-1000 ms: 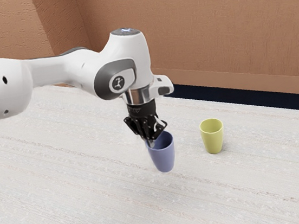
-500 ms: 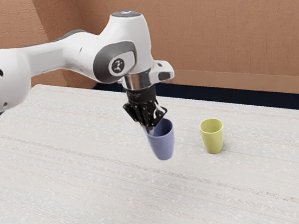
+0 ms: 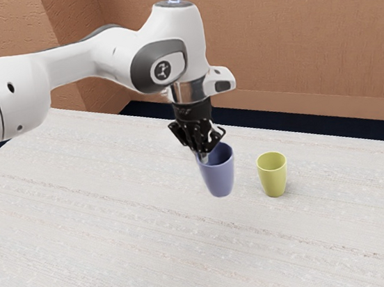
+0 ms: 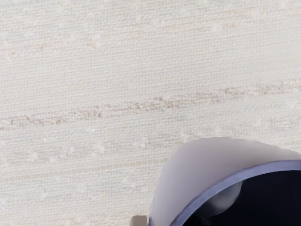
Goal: Place the left cup onto the right cup
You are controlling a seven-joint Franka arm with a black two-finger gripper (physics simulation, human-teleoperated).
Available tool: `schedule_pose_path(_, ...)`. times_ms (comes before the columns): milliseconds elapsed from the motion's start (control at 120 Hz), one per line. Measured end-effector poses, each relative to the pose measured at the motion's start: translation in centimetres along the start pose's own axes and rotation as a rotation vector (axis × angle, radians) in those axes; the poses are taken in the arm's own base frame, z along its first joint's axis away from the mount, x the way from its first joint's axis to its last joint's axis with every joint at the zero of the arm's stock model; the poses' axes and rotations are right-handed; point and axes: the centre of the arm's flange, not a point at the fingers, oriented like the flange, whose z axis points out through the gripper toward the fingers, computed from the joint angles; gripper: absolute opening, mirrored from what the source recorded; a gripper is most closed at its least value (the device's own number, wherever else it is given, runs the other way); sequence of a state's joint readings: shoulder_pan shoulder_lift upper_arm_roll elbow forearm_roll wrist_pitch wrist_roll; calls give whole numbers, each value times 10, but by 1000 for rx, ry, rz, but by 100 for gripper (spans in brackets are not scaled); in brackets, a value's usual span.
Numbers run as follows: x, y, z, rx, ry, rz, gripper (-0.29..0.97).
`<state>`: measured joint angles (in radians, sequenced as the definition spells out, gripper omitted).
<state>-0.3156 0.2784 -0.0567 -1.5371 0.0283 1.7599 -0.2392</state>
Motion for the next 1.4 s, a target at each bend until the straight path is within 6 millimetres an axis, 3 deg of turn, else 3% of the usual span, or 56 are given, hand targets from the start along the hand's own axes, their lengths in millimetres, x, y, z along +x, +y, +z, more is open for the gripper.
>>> schedule_pose_path(625,41,26,-10,28,35,44,-10)
schedule_pose_path(1400,97,12,-2,46,105,33,-10)
